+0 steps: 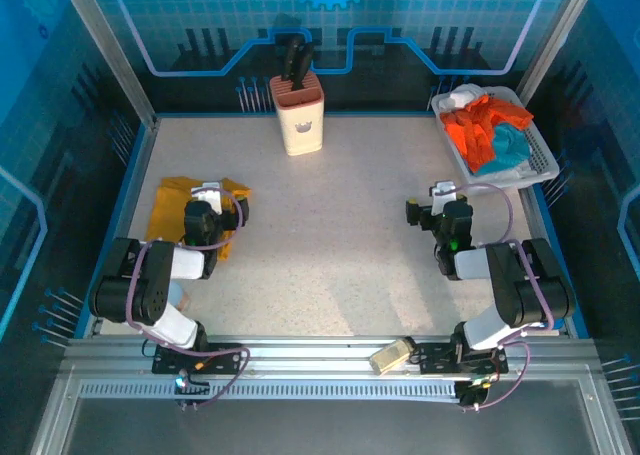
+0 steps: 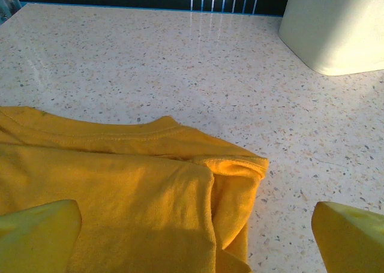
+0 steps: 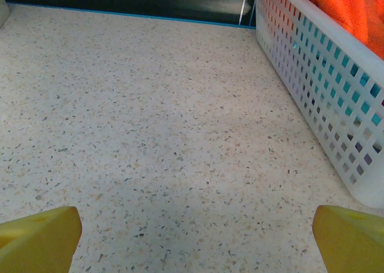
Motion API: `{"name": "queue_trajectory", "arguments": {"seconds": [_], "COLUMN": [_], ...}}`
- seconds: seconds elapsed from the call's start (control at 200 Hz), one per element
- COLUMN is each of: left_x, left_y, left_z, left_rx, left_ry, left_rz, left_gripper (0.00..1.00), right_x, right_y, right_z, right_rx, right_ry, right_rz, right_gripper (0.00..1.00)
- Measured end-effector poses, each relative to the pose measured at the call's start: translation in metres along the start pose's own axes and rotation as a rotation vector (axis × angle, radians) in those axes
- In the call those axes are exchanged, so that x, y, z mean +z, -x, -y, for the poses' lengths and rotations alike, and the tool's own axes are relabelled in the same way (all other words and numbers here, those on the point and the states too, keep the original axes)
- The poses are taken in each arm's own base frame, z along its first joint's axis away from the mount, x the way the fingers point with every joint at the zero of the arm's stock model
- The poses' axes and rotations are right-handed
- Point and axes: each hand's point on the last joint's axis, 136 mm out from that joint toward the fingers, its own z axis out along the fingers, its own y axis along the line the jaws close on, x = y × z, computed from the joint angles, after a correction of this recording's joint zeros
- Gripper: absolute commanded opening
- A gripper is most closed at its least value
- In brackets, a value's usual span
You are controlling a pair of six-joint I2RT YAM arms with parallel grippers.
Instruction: Fold and stack the t-shirts
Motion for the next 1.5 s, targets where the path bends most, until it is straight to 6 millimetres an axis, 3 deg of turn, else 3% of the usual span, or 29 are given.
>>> {"name": "queue_trajectory", "arguments": {"seconds": [1.076, 1.176, 1.366, 1.496], "left_x": [-0.003, -0.005, -0.011, -0.02], "left_y": [0.002, 0.021, 0.079, 0.092], "left_z": [0.004, 0.015, 0.032, 0.038], "left_rx": [0.011, 0.028, 0.01, -0.042], "left_ry": [0.003, 0.007, 0.026, 0.029], "left_rz": [-0.021, -0.023, 0.0, -0.053], "left_gripper": [0.99, 0.99, 0.89, 0.92], "right_x": [-0.005, -0.007, -0.001, 0.008], "right_y": [0.003, 0.022, 0.088, 0.131], "right_z": [0.006, 0.008, 0.027, 0.044], "right_rx": [-0.012, -0.022, 0.085, 0.195], "right_ry": [-0.056, -0.099, -0.177, -0.21], "right_rz": [-0.011, -0.011, -0.026, -0.087], "right_gripper": [1.0, 1.0, 1.0, 1.0]}}
